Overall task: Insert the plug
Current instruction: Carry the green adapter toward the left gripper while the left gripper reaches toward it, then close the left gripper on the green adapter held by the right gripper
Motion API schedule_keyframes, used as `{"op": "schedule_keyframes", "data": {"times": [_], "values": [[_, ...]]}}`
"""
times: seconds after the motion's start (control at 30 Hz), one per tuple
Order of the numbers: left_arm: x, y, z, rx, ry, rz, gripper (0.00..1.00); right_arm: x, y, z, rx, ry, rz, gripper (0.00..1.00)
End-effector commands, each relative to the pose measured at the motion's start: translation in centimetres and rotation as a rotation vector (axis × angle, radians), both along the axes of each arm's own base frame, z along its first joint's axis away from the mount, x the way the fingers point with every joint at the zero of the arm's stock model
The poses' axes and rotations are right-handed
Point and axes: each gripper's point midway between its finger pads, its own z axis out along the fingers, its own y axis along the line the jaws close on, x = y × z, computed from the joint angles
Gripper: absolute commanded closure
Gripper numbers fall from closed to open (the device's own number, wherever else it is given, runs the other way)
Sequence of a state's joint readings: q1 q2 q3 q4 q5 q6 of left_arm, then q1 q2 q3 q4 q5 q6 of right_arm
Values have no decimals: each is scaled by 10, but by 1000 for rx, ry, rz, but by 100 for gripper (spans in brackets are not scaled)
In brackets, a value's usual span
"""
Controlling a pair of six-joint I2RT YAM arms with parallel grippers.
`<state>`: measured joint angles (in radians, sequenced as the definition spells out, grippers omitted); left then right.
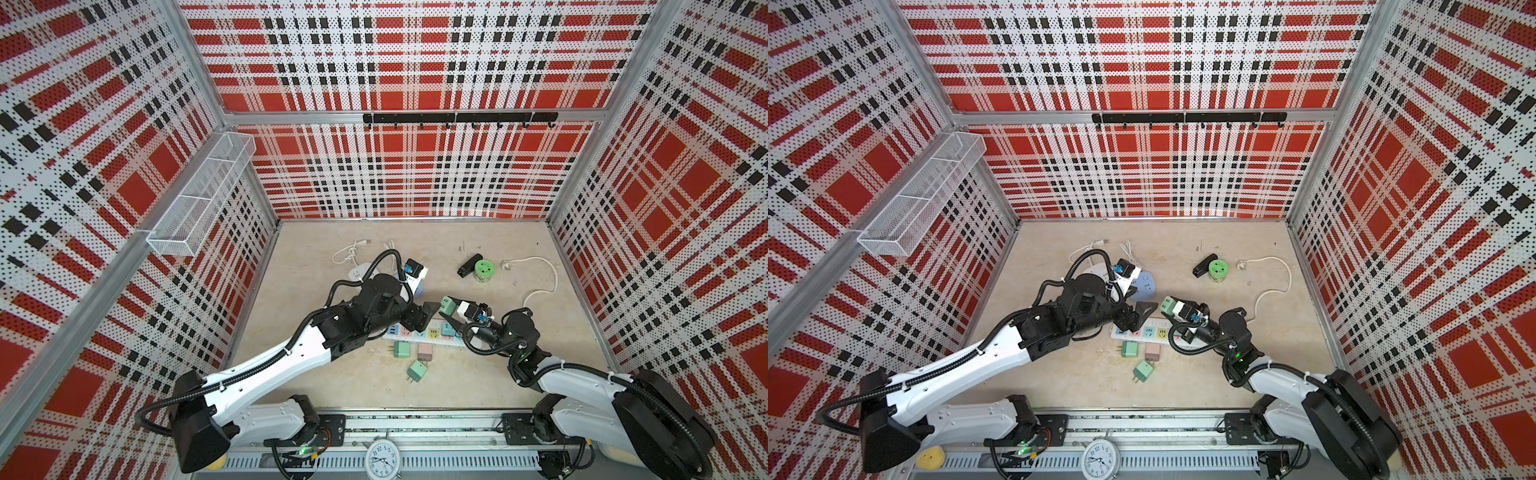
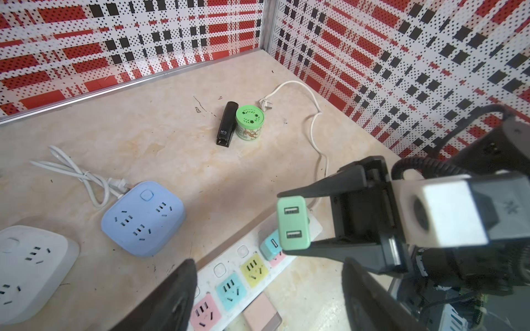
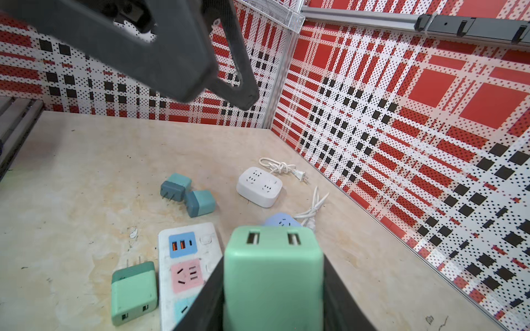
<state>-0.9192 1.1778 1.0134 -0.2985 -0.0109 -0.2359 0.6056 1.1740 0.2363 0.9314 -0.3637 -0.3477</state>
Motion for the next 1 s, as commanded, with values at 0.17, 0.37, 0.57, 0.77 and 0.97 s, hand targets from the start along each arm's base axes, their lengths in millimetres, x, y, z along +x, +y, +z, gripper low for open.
{"op": "schedule_keyframes", "data": {"times": [0.17, 0.37, 0.57, 0.77, 0.97], "values": [[-5, -11, 0, 8, 65, -21, 20, -2, 0, 17, -6, -127, 0, 100], [-5, -30, 0, 8, 82, -58, 19, -13, 3, 23, 4, -138, 49, 100], [-4, -44, -6, 28, 99, -77, 19, -18, -1, 26, 6, -159, 42, 100], [-4, -51, -1, 30, 90, -87, 20, -23, 1, 27, 9, -167, 68, 100], [-3, -50, -6, 48, 93, -79, 20, -23, -1, 30, 16, -181, 60, 100]]}}
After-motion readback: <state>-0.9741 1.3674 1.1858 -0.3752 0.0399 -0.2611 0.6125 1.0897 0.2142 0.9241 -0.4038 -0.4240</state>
